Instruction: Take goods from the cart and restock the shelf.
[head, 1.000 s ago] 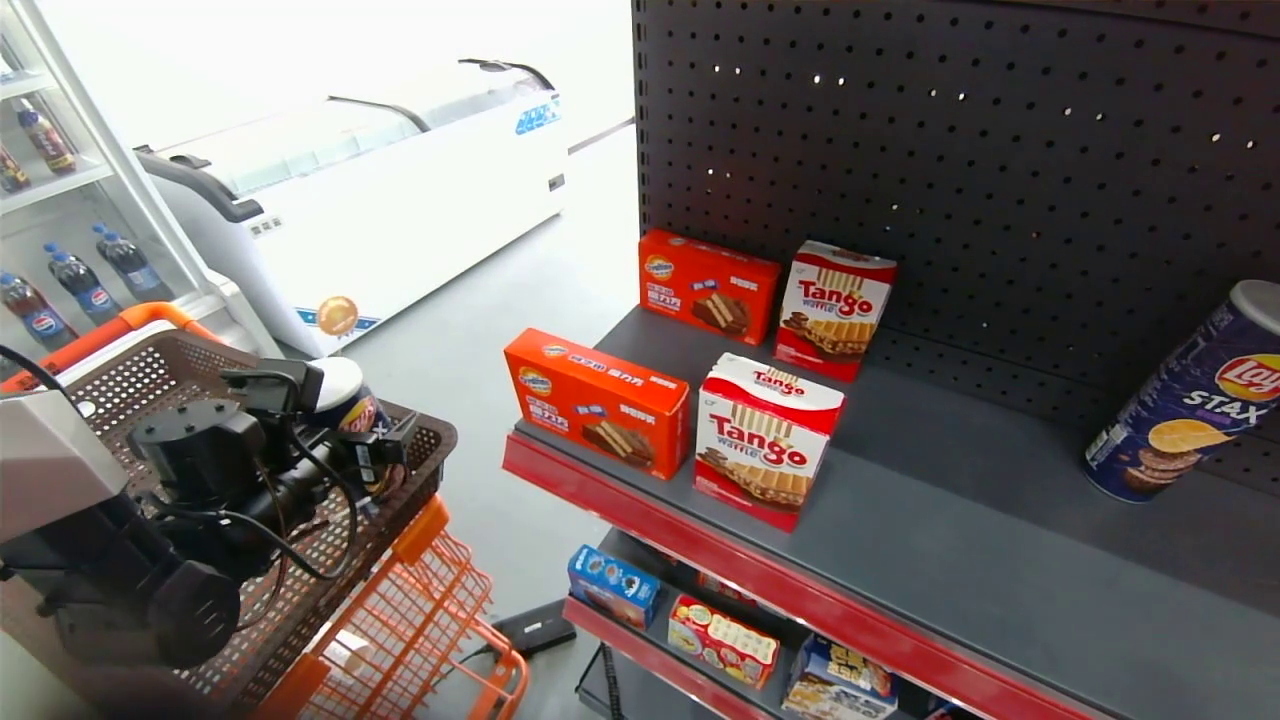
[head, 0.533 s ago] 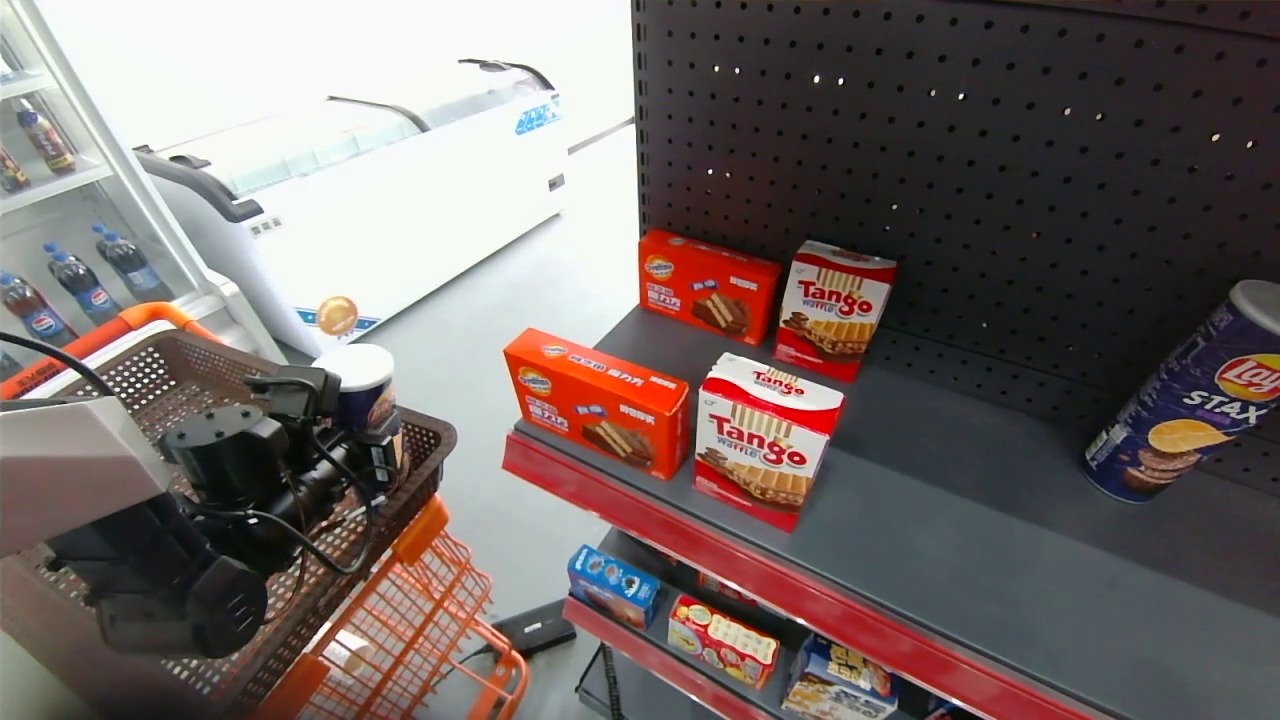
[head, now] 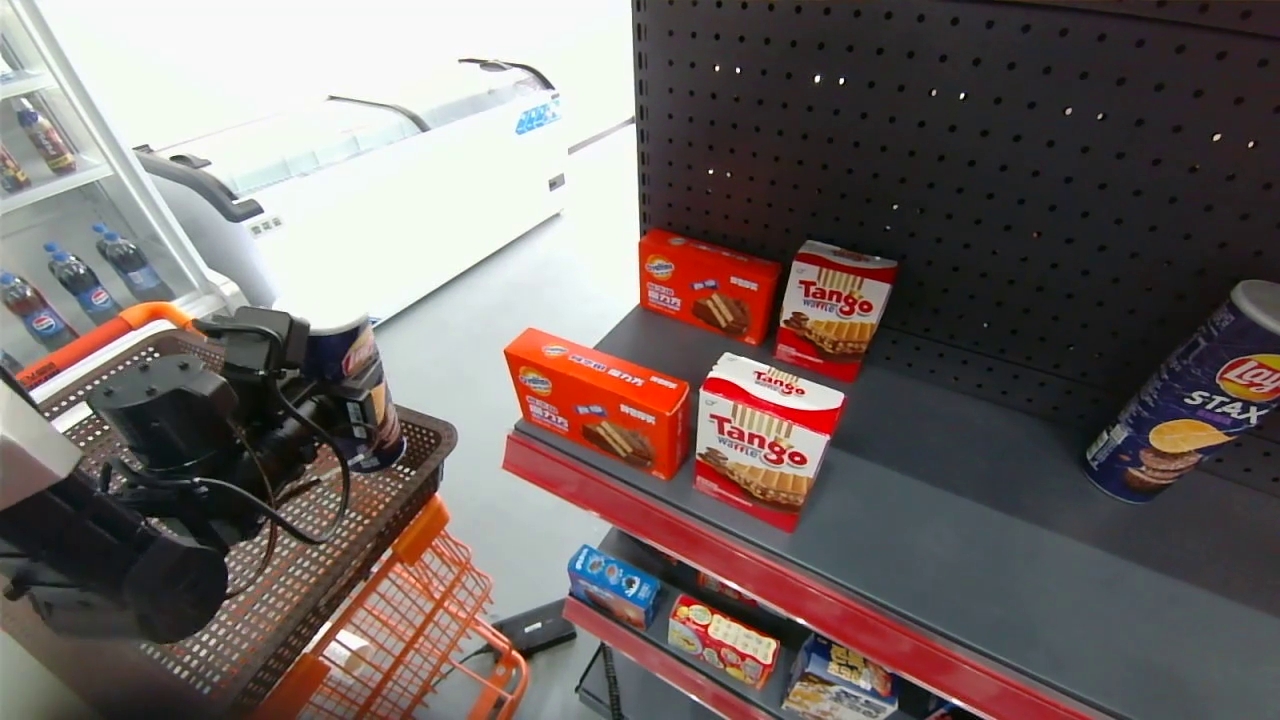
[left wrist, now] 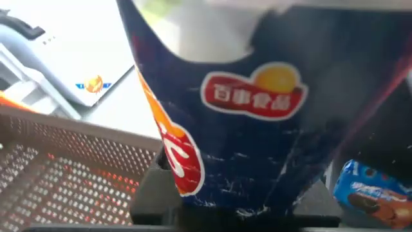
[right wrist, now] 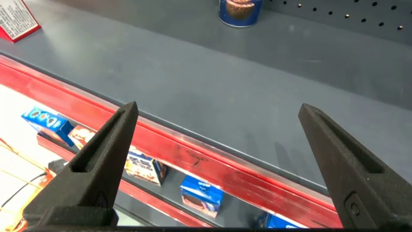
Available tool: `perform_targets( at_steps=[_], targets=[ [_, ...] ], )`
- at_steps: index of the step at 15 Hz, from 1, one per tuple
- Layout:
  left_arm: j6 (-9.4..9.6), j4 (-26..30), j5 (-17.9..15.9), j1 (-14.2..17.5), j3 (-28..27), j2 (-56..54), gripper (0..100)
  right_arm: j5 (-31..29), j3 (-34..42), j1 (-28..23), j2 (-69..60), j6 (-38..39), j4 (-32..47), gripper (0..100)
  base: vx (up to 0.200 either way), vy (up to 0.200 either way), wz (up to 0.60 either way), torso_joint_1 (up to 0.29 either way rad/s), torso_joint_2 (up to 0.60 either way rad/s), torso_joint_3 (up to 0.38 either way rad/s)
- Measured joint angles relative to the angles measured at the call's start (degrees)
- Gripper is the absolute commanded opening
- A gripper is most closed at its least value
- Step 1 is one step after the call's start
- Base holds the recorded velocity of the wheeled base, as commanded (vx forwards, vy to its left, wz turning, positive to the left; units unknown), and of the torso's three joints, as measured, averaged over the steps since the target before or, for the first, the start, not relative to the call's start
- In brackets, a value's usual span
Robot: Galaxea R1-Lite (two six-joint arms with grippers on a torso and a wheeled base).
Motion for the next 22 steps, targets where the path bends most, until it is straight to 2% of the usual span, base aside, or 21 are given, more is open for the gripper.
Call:
perform_targets(
  at_steps=[3, 6, 9, 10, 12, 13, 14, 15, 18, 20, 22],
  targets=[
    [0.00, 3.73, -0.61, -1.71, 2.00, -8.96, 0, -0.02, 0.00, 0.00, 0.00, 0.00, 0.00, 100, 0.000, 0.000, 0.00, 0.000, 0.00, 0.000],
    [-0.01, 15.20, -1.65, -5.32, 3.23, -18.09, 0, -0.02, 0.00, 0.00, 0.00, 0.00, 0.00, 100, 0.000, 0.000, 0.00, 0.000, 0.00, 0.000],
    [-0.30, 22.02, -2.51, -11.62, 4.44, -25.72, 0, 0.00, 0.00, 0.00, 0.00, 0.00, 0.00, 100, 0.000, 0.000, 0.00, 0.000, 0.00, 0.000],
    [-0.66, 22.64, -2.62, -14.28, 4.75, -27.27, 0, -0.02, 0.00, 0.00, 0.00, 0.00, 0.00, 100, 0.000, 0.000, 0.00, 0.000, 0.00, 0.000],
    [-2.74, 23.32, -2.68, -19.37, 5.49, -29.20, 0, -0.02, 0.00, 0.00, 0.00, 0.00, 0.00, 100, 0.000, 0.000, 0.00, 0.000, 0.00, 0.000],
    [-3.75, 24.13, -3.32, -22.17, 5.74, -29.96, 0, 0.00, 0.00, 0.00, 0.00, 0.02, 0.00, 100, 0.000, 0.000, 0.00, 0.000, 0.00, 0.000],
    [-4.25, 26.11, -5.56, -24.05, 5.99, -30.57, 0, -0.02, 0.00, 0.00, 0.00, 0.00, 0.00, 100, 0.000, 0.000, 0.00, 0.000, 0.00, 0.000],
    [-4.22, 27.25, -6.88, -24.91, 6.23, -31.16, 0, 0.00, 0.00, 0.00, 0.00, 0.00, 0.00, 100, 0.000, 0.000, 0.00, 0.000, 0.00, 0.000],
    [-4.25, 27.73, -8.00, -28.60, 6.75, -32.31, 0, -0.02, 0.00, -0.02, 0.00, 0.00, 0.00, 100, 0.000, 0.000, 0.00, 0.000, 0.00, 0.000],
    [-4.88, 27.93, -11.69, -31.59, 6.92, -32.54, 0, 0.00, 0.00, 0.00, 0.00, 0.00, 0.00, 100, 0.000, 0.000, 0.00, 0.000, 0.00, 0.000],
    [-4.94, 27.36, -13.54, -32.77, 6.79, -32.50, 0, -0.02, 0.00, 0.00, 0.00, 0.00, 0.00, 100, 0.000, 0.000, 0.00, 0.000, 0.00, 0.000]
  ],
)
